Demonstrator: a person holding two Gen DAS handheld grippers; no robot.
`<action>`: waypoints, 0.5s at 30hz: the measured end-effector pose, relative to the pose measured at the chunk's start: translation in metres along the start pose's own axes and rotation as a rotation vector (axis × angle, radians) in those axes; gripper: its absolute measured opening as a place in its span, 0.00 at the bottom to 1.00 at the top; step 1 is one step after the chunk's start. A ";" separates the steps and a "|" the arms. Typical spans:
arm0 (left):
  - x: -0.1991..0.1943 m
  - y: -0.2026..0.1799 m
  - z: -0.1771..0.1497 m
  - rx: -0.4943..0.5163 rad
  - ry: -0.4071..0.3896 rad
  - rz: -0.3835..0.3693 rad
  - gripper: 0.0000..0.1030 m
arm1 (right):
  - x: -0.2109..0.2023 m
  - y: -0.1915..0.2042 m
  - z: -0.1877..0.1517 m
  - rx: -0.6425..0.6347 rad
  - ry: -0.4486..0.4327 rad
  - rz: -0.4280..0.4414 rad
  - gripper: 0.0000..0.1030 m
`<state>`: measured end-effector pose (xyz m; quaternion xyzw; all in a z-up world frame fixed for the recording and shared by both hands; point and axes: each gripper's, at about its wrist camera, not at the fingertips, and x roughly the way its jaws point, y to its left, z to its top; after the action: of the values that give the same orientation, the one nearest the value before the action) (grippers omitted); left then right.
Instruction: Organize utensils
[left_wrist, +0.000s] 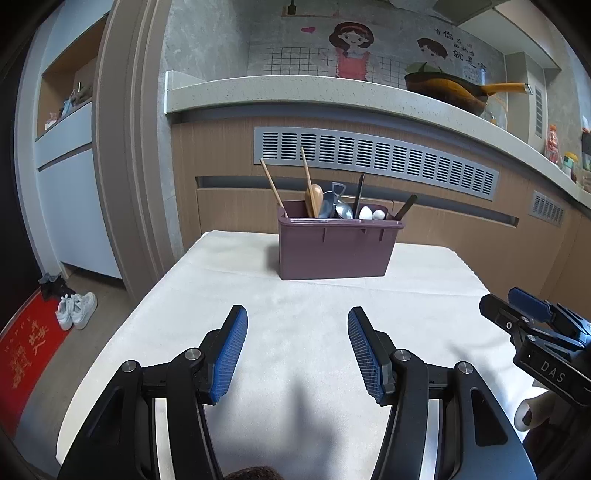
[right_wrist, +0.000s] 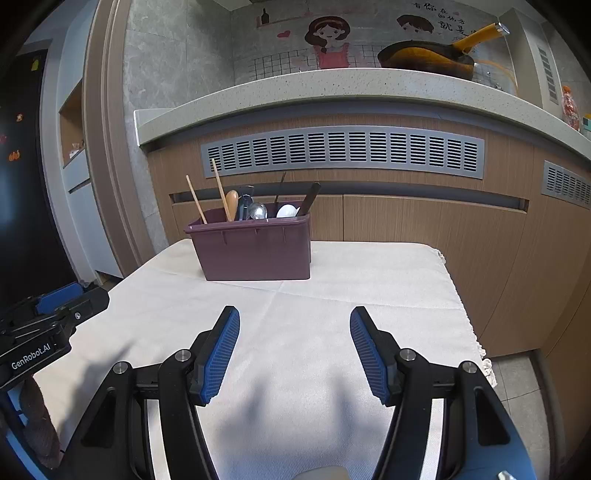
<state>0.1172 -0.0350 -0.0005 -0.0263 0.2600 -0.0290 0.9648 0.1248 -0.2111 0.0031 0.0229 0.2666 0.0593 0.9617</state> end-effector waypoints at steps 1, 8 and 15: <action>0.000 0.000 0.000 0.000 0.001 0.002 0.56 | 0.000 0.000 0.000 0.000 0.000 -0.001 0.58; 0.000 0.000 0.000 -0.001 0.009 0.002 0.56 | 0.000 -0.001 0.000 -0.001 0.000 -0.001 0.58; 0.000 -0.001 0.000 -0.002 0.014 0.003 0.56 | 0.000 -0.001 0.000 0.000 -0.001 -0.001 0.58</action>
<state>0.1166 -0.0361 -0.0006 -0.0264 0.2666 -0.0274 0.9630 0.1252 -0.2121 0.0034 0.0225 0.2659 0.0587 0.9620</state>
